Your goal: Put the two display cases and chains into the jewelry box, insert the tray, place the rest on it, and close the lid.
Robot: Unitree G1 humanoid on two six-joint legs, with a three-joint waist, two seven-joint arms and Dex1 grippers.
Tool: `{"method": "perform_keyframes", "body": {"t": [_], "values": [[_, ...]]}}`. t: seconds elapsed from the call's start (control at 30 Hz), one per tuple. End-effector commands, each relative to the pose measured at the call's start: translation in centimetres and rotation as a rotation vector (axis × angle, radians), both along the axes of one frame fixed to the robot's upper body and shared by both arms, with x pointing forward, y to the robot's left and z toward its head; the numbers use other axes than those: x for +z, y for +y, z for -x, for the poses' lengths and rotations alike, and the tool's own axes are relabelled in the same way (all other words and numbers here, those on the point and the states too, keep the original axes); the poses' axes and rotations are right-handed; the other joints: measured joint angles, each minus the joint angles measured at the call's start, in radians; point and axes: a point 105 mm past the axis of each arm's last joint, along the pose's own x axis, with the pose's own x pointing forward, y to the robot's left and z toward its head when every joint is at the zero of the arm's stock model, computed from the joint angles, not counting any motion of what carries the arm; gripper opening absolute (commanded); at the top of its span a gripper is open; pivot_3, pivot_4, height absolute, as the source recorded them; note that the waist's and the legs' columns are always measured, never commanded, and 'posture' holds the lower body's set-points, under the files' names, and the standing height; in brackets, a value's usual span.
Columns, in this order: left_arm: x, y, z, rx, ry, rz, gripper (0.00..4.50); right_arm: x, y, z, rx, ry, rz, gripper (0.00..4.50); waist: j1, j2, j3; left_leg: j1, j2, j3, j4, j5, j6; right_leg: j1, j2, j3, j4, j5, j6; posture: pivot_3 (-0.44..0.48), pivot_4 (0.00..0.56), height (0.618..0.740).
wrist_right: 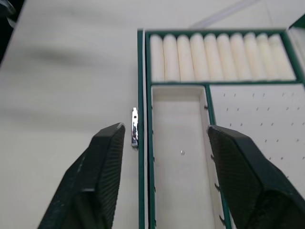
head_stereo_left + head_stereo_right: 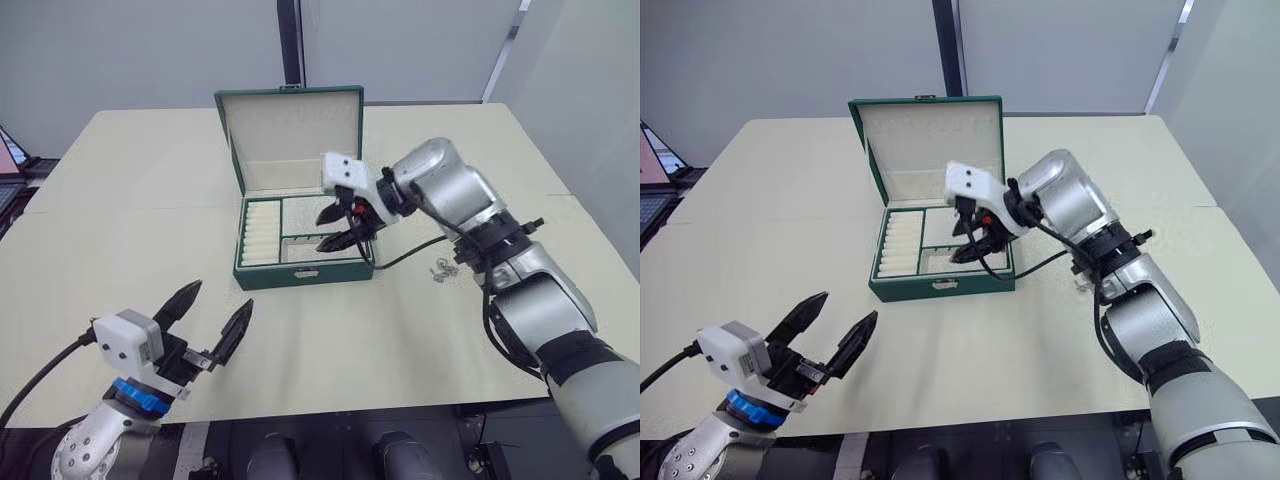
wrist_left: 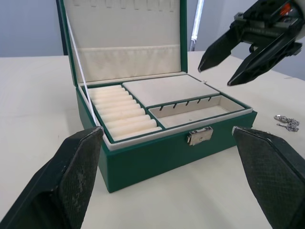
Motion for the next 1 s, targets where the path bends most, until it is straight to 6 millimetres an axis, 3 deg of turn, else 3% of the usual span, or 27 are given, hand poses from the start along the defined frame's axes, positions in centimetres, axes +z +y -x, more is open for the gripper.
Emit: {"method": "perform_keyframes", "body": {"t": [0.03,0.13,0.3,0.6,0.8,1.0], "values": [[1.0,0.0,-0.4,-0.019,-0.035,-0.011,4.5,3.1,-0.7,-0.6,-0.059,-0.071,-0.262,4.11,0.0,0.0,0.0,0.0,0.0,0.0,0.0,0.0,0.0,0.0,0.0,0.0,0.0,0.0,0.0,0.0,0.15,0.74],[1.2,0.0,-1.0,-0.038,-0.041,-0.015,4.5,3.0,-1.7,-1.8,-0.143,-0.094,-0.366,3.87,-0.001,0.0,0.0,0.0,0.0,0.0,0.0,0.0,0.0,0.001,0.0,0.0,0.0,0.0,0.0,0.0,0.15,0.74],[1.6,-0.1,-2.1,-0.075,-0.048,-0.018,4.5,1.0,-2.3,-3.4,-0.272,-0.104,-0.481,2.24,-0.003,0.0,0.0,0.0,0.0,0.0,0.0,0.0,0.0,0.0,0.0,0.0,0.0,0.0,0.0,0.0,0.15,0.74],[1.9,-1.0,-2.8,-0.119,-0.053,-0.02,4.5,-5.1,-1.3,-4.4,-0.374,-0.073,-0.43,0.01,-0.008,0.0,0.0,0.0,0.0,0.0,0.0,0.0,0.0,0.0,0.0,0.0,0.0,0.0,0.0,0.0,0.15,0.74],[1.9,-1.2,-2.7,-0.131,-0.052,-0.029,4.5,-8.3,-1.9,-5.5,-0.461,-0.051,-0.357,0.01,-0.016,-0.001,-0.001,0.001,0.0,0.0,0.0,0.0,0.0,0.001,0.0,0.0,0.0,0.0,0.0,0.0,0.15,0.74],[1.6,-1.5,-2.4,-0.138,-0.043,-0.036,4.5,-9.2,-2.0,-5.6,-0.467,-0.028,-0.329,0.01,-0.016,-0.005,-0.003,0.004,0.0,0.0,0.001,0.0,0.0,0.005,0.0,-0.001,0.001,0.0,0.0,0.0,0.15,0.74]]}}
